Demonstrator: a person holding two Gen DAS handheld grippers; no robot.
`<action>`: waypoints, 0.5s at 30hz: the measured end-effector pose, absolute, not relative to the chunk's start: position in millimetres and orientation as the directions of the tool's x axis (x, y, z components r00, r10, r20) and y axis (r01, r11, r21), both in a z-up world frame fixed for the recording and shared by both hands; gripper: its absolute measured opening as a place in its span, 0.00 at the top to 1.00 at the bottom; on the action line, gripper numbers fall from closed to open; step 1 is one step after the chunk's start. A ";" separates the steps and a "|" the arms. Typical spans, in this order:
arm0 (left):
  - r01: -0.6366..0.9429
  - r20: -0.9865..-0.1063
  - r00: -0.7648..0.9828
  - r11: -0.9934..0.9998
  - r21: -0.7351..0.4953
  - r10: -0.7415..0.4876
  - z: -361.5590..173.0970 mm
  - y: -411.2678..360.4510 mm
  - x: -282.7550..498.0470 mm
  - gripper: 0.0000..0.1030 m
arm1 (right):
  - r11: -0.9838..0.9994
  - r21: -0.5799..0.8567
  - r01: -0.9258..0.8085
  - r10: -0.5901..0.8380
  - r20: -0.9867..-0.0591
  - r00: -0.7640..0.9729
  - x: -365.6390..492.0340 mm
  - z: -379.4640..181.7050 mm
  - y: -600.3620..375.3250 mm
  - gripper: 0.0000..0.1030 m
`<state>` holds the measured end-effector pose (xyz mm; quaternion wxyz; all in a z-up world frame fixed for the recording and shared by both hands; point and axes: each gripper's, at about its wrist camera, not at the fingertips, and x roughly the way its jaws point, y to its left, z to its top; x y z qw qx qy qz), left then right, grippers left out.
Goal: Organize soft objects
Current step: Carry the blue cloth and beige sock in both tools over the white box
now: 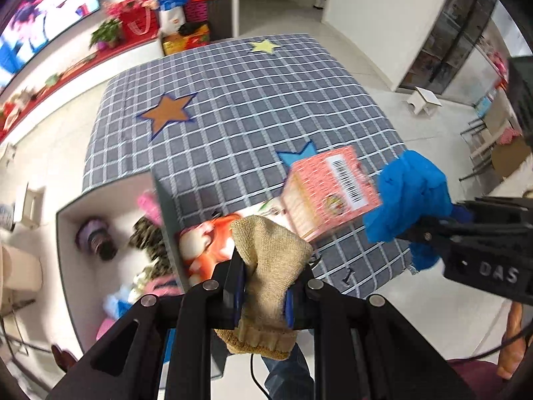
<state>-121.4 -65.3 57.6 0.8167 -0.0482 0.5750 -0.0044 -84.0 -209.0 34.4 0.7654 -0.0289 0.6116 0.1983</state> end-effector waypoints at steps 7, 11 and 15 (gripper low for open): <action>-0.167 -0.939 0.344 0.983 -0.077 -0.015 56.3 -28.6 -144.3 0.80 | 0.880 0.197 -0.431 0.286 -0.946 0.151 -105.9 35.1 -168.7 0.68; -0.242 -0.940 0.341 0.967 -0.076 0.011 55.8 -5.3 -158.9 0.80 | 0.860 0.192 -0.472 0.290 -0.946 0.142 -113.1 36.0 -152.0 0.68; -0.303 -0.938 0.346 0.950 -0.077 0.035 57.6 11.3 -170.5 0.80 | 0.841 0.192 -0.506 0.296 -0.946 0.132 -118.3 37.3 -137.4 0.68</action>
